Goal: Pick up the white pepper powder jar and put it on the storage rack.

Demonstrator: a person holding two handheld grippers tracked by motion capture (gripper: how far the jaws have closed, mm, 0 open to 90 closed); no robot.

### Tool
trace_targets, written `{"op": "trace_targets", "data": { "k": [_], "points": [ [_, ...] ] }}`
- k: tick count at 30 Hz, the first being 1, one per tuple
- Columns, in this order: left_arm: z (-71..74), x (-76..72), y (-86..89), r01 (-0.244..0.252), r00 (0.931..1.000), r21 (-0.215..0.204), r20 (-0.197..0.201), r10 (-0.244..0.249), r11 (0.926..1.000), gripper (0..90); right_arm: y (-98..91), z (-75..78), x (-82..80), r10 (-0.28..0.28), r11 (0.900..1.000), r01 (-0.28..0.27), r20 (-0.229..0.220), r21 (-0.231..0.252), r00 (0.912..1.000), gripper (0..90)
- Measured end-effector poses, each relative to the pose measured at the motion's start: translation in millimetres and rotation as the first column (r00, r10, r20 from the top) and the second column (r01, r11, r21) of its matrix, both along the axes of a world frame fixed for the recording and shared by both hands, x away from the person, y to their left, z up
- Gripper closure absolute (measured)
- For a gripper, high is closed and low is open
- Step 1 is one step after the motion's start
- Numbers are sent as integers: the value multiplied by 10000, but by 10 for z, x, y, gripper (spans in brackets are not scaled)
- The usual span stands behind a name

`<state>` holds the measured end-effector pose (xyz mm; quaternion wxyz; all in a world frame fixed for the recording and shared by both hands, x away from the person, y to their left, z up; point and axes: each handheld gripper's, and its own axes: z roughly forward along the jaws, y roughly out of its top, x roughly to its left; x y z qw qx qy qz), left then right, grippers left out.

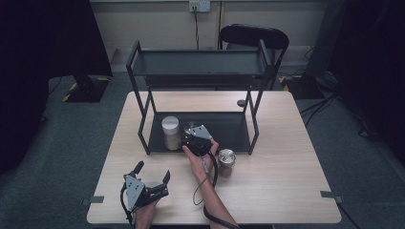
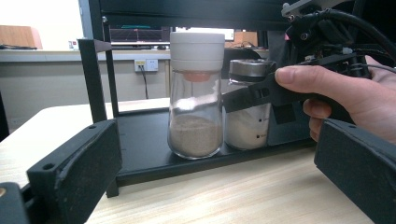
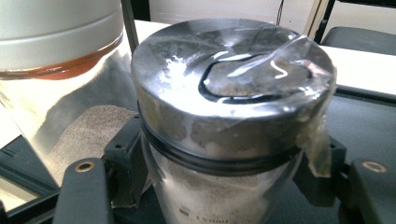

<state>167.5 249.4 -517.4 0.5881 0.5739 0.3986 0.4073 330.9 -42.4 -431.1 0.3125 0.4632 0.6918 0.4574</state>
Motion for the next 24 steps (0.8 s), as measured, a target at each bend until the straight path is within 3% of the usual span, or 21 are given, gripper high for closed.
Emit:
{"op": "trace_targets", "data": {
  "k": [14, 24],
  "points": [
    [0, -1, -1, -12, 10000, 13, 5, 12, 10000, 0, -38, 14, 8, 47, 9998, -46, -84, 169, 10000, 279],
    [0, -2, -4, -32, 10000, 9, 5, 32, 10000, 0, -65, 25, 14, -64, 9987, 75, -227, 495, 9997, 108]
  ]
}}
